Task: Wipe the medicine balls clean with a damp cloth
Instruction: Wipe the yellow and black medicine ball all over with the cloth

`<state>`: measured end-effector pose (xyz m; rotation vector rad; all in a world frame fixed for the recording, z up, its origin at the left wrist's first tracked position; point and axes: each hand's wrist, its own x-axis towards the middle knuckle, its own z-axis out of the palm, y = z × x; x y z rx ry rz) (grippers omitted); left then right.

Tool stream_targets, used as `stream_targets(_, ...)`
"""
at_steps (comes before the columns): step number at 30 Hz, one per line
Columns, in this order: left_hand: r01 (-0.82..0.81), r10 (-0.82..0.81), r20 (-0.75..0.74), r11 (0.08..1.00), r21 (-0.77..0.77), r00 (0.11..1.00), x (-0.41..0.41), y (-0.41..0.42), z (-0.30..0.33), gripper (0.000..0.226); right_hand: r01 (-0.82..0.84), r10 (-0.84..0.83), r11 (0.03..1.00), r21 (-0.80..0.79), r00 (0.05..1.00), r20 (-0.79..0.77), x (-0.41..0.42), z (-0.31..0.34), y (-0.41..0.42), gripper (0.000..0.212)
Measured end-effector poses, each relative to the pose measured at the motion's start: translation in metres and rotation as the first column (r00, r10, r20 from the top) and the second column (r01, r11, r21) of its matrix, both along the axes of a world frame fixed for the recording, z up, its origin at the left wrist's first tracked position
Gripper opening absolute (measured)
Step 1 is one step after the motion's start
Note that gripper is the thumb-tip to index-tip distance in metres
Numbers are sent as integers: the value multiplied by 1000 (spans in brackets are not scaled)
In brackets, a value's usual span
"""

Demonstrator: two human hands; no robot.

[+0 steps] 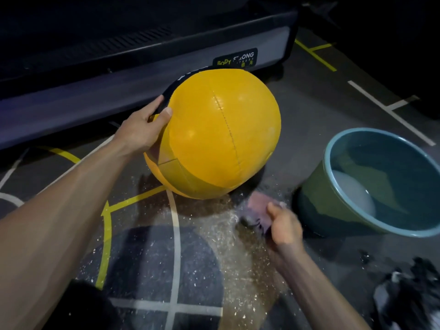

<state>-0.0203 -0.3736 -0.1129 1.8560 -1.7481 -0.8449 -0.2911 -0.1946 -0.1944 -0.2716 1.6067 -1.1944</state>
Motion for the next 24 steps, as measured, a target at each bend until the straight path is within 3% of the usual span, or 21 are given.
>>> stream_targets(4, -89, 91, -100, 996, 19, 991, 6, 8, -4, 63, -40, -26, 937, -347, 983, -183, 4, 39, -49, 40)
stream_targets(9, -142, 143, -190, 990, 24, 971, 8, 13, -8, 63, -227, 65, 924, -308, 886, -458, 54, 35, -81, 60)
stream_targets(11, -141, 143, -220, 990, 25, 965, 8, 15, -10, 62, -144, 57, 957, -252, 944, -325, 67, 14, -70, 52)
stream_targets(13, -140, 143, -217, 990, 26, 966, 10, 20, -11, 62, -167, 149, 981, -100, 975, -167, 77, 3, -47, 27)
stream_targets(14, -137, 140, -214, 990, 26, 967, 11, 23, -13, 63, -178, 174, 983, -34, 979, -105, 76, 2, -39, 27)
stream_targets(17, -116, 122, -209, 992, 42, 970, 24, 29, -20, 66, -5, -6, 998, 69, 989, 150, 63, 22, -41, 40)
stream_targets(19, -85, 95, -234, 995, 51, 968, 34, 37, -25, 71, 162, -157, 986, -22, 974, 164, 44, 48, -57, 38)
stream_targets(21, -70, 80, -254, 996, 46, 964, 41, 44, -28, 71, 204, -208, 942, -266, 978, 12, 31, 80, -73, 31)
stream_targets(23, -78, 87, -262, 996, 45, 961, 44, 51, -29, 69, -68, -114, 858, -509, 942, -317, 34, 98, -85, 42)
stream_targets(24, -81, 91, -275, 996, 44, 957, 45, 54, -30, 70, -273, -60, 800, -535, 850, -524, 41, 101, -88, 46)
